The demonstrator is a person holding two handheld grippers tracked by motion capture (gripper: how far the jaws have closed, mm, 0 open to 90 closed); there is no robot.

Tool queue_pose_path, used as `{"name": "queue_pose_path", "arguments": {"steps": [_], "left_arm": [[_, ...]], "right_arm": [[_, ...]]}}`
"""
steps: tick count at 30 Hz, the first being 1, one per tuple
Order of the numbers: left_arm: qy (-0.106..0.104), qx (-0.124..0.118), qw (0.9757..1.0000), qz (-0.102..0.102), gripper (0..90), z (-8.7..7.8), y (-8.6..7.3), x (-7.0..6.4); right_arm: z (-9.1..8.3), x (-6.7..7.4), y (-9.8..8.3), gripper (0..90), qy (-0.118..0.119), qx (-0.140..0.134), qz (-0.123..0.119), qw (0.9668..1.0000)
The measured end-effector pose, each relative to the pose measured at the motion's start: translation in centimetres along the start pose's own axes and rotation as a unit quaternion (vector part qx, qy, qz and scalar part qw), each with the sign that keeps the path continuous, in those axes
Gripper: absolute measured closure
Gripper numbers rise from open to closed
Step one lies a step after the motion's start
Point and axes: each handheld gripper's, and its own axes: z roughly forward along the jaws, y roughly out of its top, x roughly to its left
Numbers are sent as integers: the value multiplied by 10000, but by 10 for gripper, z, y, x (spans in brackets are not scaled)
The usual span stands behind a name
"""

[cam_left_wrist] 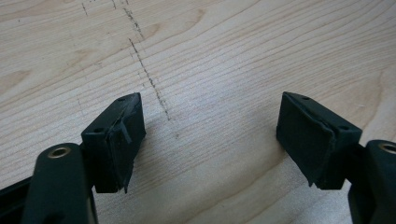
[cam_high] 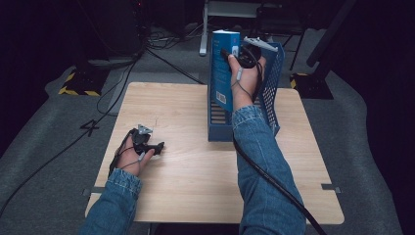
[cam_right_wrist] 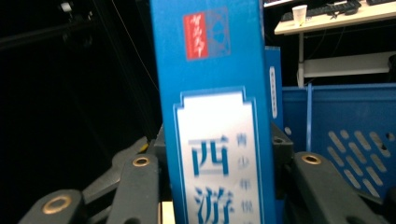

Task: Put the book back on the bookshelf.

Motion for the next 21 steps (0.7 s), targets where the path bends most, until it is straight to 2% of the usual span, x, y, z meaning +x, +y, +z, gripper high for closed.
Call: {"name": "queue_pose_path", "arguments": {"steps": [3,8,9,12,21], "left_arm": [[12,-3,10000,-1,241,0,0,0],[2,9,10000,16,242,0,1,0],[2,8,10000,18,242,1,1,0],[-24,5,10000,21,242,1,2,-1],[-17,8,10000,61,246,2,2,-1]], "right_arm": [[3,3,-8,601,-78,204,-207,9995],[12,8,-24,599,-191,515,-407,9977],[14,10,-30,599,-248,526,-517,9970],[19,11,-41,599,-305,471,-641,9964],[31,0,-76,601,-341,823,-530,9946]]}}
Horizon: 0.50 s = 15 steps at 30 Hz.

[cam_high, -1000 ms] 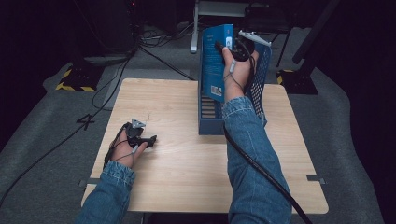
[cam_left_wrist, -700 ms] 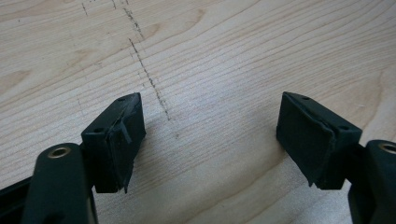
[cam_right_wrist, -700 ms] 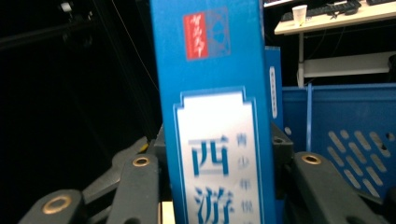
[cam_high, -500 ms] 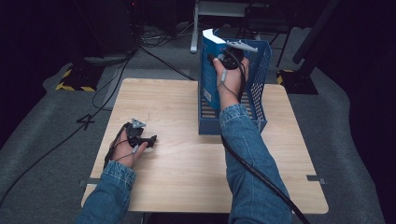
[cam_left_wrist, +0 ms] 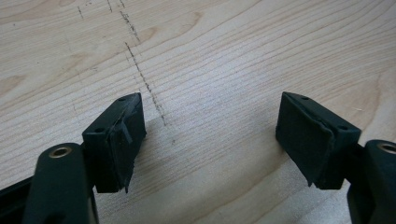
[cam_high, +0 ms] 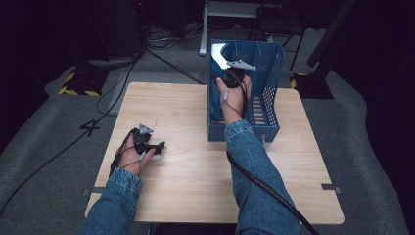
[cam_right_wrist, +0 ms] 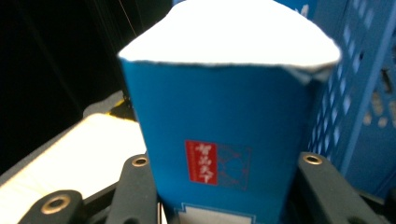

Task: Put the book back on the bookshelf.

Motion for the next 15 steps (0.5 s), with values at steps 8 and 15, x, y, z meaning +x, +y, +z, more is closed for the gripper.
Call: {"name": "queue_pose_path", "arguments": {"steps": [8,15], "left_arm": [[-14,1,10000,15,249,0,0,-1],[-23,4,10000,-2,250,-1,-1,-3]], "right_arm": [[-7,1,-17,600,-73,-218,-58,9997],[-9,5,-28,604,-236,-475,-209,9984]]}}
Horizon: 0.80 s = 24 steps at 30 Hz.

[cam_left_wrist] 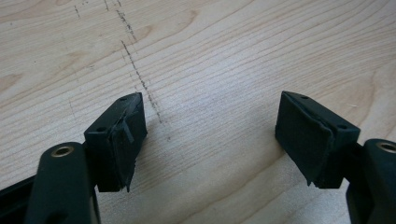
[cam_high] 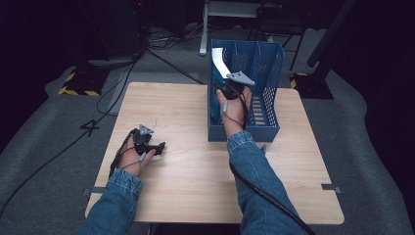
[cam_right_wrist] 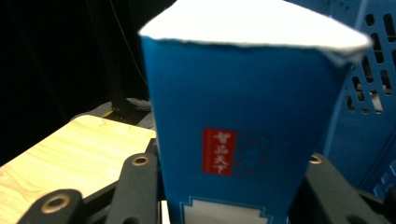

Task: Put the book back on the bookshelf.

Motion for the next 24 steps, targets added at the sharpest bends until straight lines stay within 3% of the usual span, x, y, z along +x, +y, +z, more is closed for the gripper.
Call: {"name": "queue_pose_path", "arguments": {"steps": [6,12,16,24], "left_arm": [[-9,-3,10000,0,251,0,0,0],[-27,-11,10000,3,251,0,0,0],[-53,8,10000,55,251,-3,-2,0],[-51,4,10000,46,251,-9,-9,1]], "right_arm": [[14,-3,8,601,-89,127,14,9999],[11,-2,9,549,-107,251,-89,9996],[4,-2,15,489,-65,240,-213,9995],[-26,-3,31,441,234,256,-421,9985]]}}
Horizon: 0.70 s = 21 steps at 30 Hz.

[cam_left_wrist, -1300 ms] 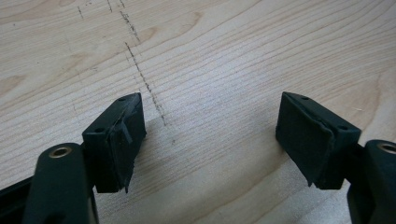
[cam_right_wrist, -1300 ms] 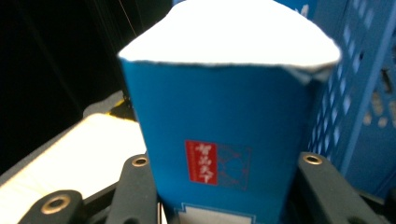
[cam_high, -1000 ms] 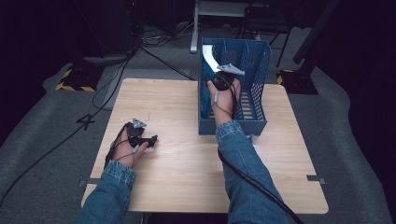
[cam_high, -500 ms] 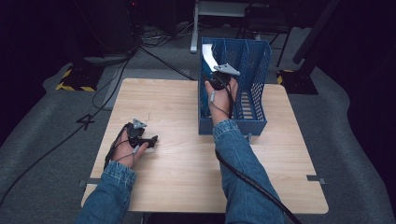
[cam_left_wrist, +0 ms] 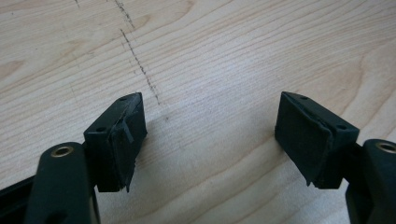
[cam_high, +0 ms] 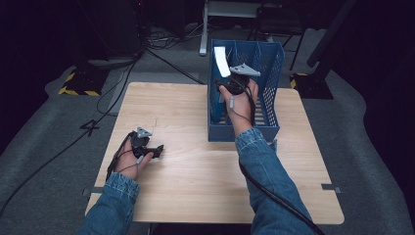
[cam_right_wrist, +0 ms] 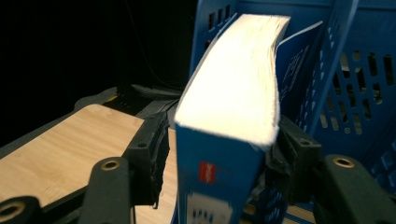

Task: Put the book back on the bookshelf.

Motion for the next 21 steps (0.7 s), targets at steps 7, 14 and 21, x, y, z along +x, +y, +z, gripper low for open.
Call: {"name": "queue_pose_path", "arguments": {"steps": [7,14,21], "left_arm": [[-14,3,10000,22,250,-5,-5,0],[-7,-7,10000,37,248,-8,-9,-1],[-6,-3,10000,1,247,-16,-16,-3]], "right_arm": [[-41,-6,4,415,284,3,-221,9994],[-83,-18,1,403,625,109,-318,9975],[-121,-40,-10,386,642,298,-276,9971]]}}
